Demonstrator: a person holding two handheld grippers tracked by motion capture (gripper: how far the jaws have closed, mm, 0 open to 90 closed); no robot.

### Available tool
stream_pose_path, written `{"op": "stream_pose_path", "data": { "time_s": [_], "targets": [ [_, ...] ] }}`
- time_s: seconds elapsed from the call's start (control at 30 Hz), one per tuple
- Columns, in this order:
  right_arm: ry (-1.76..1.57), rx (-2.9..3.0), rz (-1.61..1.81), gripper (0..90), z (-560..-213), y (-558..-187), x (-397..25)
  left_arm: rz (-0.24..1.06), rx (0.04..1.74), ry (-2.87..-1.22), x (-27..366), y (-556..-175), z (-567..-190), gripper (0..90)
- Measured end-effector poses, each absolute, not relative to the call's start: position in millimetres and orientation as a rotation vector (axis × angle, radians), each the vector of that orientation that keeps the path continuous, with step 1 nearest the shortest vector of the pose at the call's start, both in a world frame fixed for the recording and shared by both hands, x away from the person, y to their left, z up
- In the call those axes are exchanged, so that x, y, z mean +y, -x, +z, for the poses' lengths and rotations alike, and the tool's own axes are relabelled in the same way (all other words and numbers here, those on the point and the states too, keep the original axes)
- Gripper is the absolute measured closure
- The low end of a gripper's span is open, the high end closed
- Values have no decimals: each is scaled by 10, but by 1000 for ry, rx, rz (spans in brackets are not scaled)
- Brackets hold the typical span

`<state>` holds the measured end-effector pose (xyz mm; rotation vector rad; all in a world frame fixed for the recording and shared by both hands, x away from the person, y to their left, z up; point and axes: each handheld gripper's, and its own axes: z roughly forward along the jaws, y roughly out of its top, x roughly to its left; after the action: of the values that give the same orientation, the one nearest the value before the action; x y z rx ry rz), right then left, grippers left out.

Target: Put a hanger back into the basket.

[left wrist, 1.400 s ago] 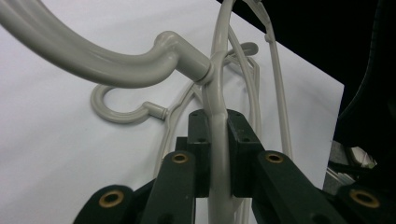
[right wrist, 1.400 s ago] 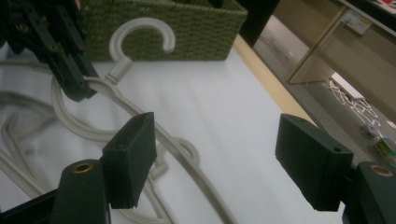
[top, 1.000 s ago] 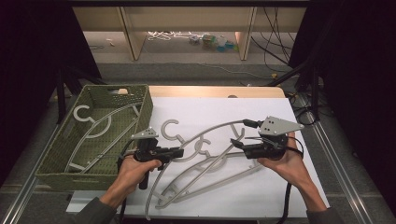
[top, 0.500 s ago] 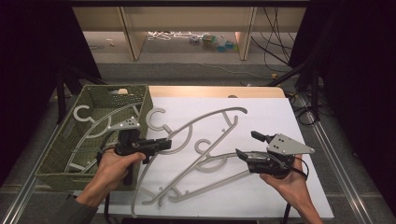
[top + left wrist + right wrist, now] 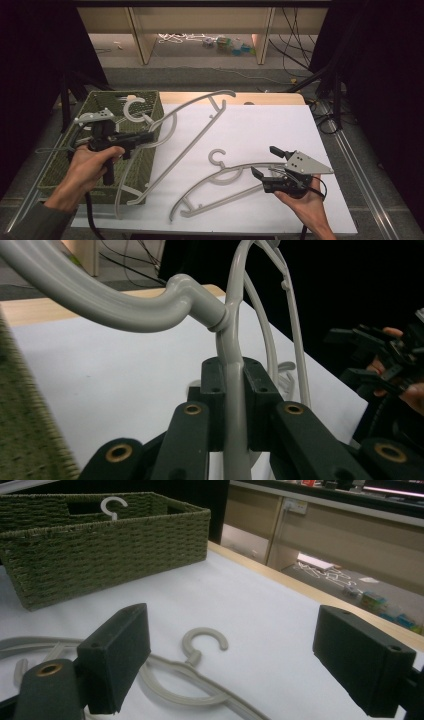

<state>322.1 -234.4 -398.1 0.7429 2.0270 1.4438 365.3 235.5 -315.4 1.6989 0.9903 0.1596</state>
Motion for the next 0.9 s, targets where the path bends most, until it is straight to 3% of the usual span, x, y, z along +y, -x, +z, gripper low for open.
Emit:
{"op": "stream_pose_path", "data": {
  "time_s": [0.9],
  "targets": [
    [-734, 2067, 1439, 162, -4121, -3205, -2262, 334, 1230, -1614, 3410, -4134, -3085, 816]
  ]
}}
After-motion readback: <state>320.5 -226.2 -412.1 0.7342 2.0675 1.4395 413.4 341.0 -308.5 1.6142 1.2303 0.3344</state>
